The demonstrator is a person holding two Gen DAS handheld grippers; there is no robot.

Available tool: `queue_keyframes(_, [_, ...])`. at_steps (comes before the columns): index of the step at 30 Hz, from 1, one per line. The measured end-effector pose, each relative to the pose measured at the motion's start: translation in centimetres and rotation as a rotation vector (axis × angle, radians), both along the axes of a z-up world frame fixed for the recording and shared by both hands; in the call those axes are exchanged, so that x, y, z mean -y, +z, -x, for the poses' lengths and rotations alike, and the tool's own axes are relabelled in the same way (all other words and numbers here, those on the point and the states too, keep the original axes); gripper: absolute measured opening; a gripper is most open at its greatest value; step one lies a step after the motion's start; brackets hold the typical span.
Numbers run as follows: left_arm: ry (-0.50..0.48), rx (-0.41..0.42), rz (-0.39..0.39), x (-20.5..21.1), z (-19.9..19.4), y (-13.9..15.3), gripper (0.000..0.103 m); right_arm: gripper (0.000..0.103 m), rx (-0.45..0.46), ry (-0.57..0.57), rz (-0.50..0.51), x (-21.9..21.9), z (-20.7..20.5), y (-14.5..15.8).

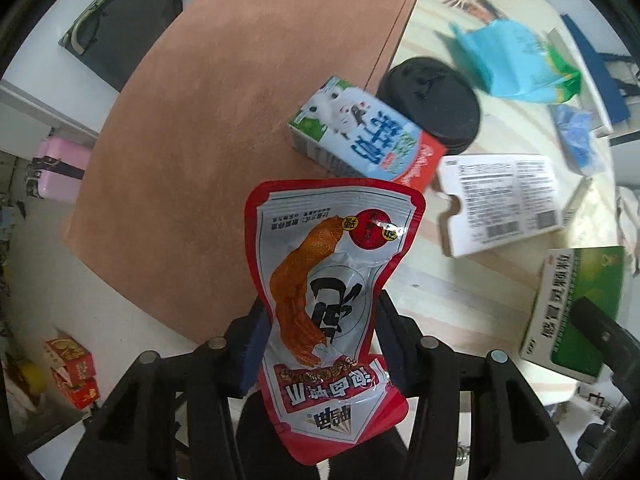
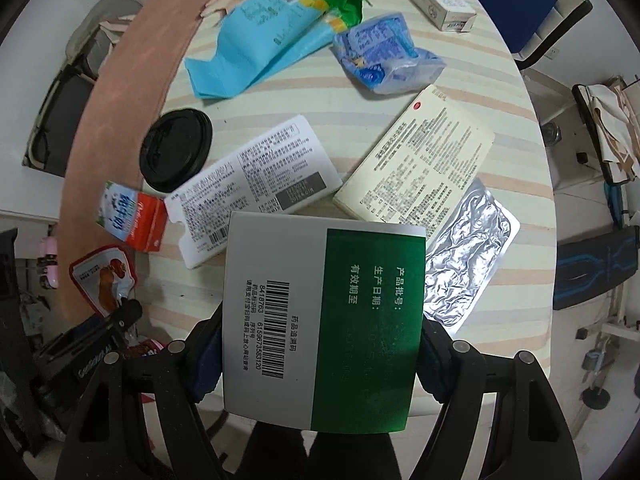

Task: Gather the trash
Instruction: 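Carry pouch and box down to the bin and open both tools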

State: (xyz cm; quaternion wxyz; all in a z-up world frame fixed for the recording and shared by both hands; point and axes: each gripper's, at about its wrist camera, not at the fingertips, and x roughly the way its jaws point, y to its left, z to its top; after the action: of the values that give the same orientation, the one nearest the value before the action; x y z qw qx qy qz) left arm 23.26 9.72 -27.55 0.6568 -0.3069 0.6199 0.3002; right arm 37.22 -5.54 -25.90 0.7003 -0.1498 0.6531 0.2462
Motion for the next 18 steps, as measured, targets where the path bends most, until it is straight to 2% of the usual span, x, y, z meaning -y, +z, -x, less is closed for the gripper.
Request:
queue_keyframes(6, [-0.02,0.067,-0.013,1.7,1.0,5.6,0.047,0.078,-0.019,-0.009,-0.044,1.4,0.3,1.4])
queue_keyframes(9, [-0.033,0.111,-0.018,2.2,1.7,7.3,0.047,0.078,-0.017,-0.012,-0.075,2.6,0.6,2.1])
queue_keyframes(12, [-0.052,0.152,-0.018,2.6,2.7,9.8,0.047,0.078,-0.011,-0.022,-0.097,2.2,2.7,2.7])
queue_keyframes(16, [-0.092,0.196,-0.016,3.5,5.6,9.0,0.047,0.078,-0.006,-0.047,-0.127,2.9,5.5,3.9])
queue_keyframes(18, [-0.128,0.217,-0.011,4.1,7.6,10.4,0.047,0.078,0.003,-0.056,-0.139,3.8,7.0,4.4])
